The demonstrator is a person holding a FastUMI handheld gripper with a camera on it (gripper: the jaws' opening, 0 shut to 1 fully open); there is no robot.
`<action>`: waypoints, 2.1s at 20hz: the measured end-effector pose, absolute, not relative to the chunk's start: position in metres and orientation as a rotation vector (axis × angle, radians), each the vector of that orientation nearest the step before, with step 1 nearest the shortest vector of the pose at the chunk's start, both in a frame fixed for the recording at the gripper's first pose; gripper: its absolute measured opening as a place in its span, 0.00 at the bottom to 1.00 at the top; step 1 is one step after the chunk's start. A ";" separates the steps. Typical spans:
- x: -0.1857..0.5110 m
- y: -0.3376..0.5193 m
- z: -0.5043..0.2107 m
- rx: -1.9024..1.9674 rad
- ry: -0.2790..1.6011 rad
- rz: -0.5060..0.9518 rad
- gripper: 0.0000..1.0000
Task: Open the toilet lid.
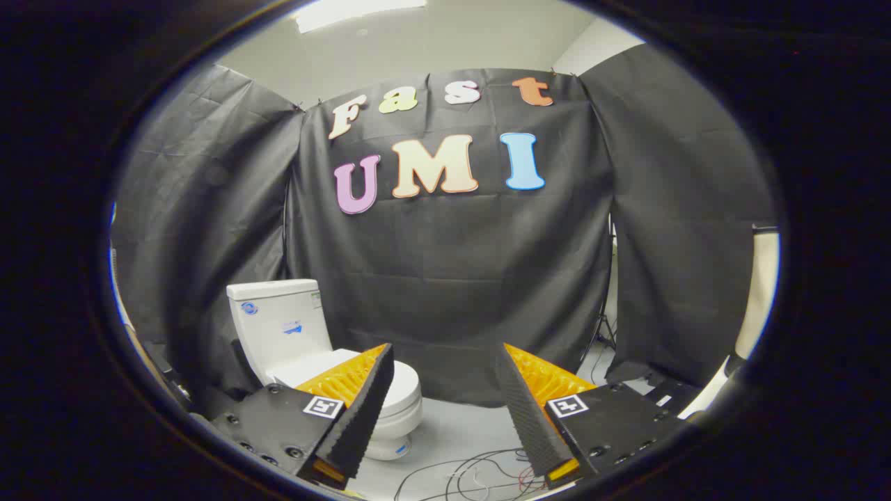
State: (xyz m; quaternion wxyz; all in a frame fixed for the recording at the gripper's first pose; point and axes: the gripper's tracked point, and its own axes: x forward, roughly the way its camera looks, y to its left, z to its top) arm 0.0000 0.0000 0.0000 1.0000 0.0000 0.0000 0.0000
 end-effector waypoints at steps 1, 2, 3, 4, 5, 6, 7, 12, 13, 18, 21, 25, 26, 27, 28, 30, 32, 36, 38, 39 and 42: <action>0.000 0.000 -0.001 0.000 0.000 0.000 0.91; 0.001 0.000 0.000 0.000 0.000 -0.001 0.91; 0.000 0.000 0.000 0.000 0.001 -0.001 0.91; 0.000 0.000 0.000 0.000 0.000 -0.001 0.91; 0.000 0.001 -0.001 0.000 0.000 -0.001 0.91; 0.000 0.000 0.000 0.000 0.000 -0.001 0.91; 0.001 0.000 -0.001 0.000 0.001 -0.001 0.91; 0.001 0.000 0.000 0.000 0.000 -0.001 0.91; 0.000 0.000 -0.001 0.000 0.000 -0.001 0.91; 0.001 0.000 0.000 0.000 0.001 -0.001 0.91; 0.000 0.000 0.000 0.000 0.001 -0.001 0.91; 0.001 -0.004 0.000 0.001 0.002 -0.017 0.91; 0.000 -0.006 0.000 0.000 0.001 -0.026 0.91; 0.000 -0.005 0.000 -0.003 0.000 -0.030 0.91; 0.000 -0.006 0.000 -0.004 0.001 -0.036 0.91; 0.002 -0.010 0.001 0.000 -0.001 -0.062 0.90; 0.008 -0.008 0.000 0.005 0.002 -0.079 0.90; 0.034 0.012 0.003 0.057 -0.013 -0.095 0.90; 0.054 0.024 0.012 0.082 -0.046 -0.107 0.89; 0.064 0.031 0.011 0.100 -0.051 -0.118 0.89; 0.091 0.052 0.014 0.194 -0.103 -0.160 0.89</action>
